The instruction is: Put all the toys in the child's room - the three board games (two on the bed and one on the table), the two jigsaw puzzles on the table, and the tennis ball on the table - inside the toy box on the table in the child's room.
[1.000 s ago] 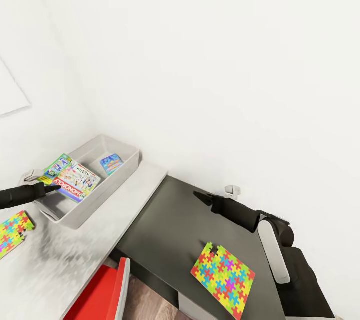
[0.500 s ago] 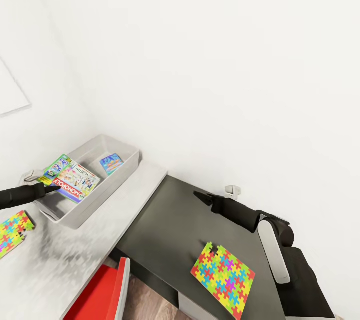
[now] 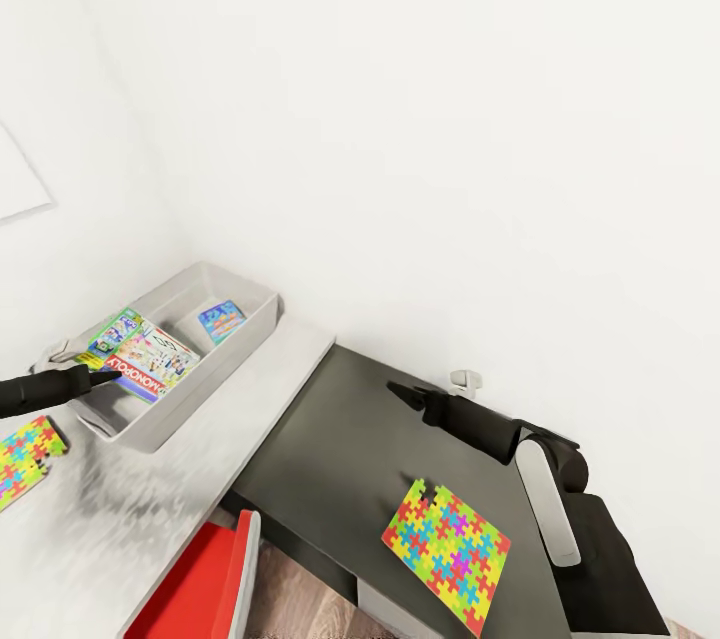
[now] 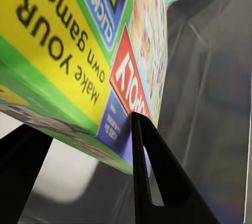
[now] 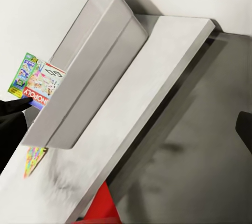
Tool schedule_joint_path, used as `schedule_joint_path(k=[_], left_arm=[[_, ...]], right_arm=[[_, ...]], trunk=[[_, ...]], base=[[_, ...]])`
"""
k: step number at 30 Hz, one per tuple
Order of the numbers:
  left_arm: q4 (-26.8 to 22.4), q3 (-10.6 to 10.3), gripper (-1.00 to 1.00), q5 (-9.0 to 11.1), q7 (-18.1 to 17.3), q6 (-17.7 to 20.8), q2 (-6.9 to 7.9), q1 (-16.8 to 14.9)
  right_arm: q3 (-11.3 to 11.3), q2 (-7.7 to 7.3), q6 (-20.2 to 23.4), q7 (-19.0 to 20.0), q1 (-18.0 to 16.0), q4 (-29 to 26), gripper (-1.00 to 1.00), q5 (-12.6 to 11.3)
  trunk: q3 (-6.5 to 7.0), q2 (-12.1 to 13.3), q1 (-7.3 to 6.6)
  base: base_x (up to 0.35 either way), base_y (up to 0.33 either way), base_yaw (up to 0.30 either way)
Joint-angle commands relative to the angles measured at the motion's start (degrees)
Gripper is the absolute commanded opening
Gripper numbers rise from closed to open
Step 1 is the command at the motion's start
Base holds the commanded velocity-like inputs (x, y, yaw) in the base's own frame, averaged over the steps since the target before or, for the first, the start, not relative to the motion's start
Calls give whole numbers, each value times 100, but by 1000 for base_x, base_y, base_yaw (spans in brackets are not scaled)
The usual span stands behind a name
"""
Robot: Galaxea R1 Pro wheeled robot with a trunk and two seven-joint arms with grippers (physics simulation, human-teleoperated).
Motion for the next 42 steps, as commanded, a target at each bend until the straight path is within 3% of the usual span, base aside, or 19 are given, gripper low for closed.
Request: schedule_joint_path(k=[1,10,26,27,42], left_arm=[[2,4,-100,21,-9,35,1,-5],[2,4,-100,17,-9,29,1,-5],[2,4,-100,17,-17,17,1,-5],[2,4,100,17,-17,17,1,-5],[-45,4,100,25,-52,9,9,-5]], right_arm=[[-15,6,40,20,-5,-2,100,-5],[-15,6,37,26,-5,-2,100,-5],[-15,6,32,28,-5,-2,100,-5],[-15,6,32,28,-5,-2,100,-5],[-24,-1,26,47,-5,-2,100,-7]], trunk=[[-16,-6,1],[-88,-6,1],[-98,-6,1],[-98,-6,1],[-98,-6,1]], base=[[0,0,0],[0,0,0],[0,0,0],[0,0,0],[0,0,0]])
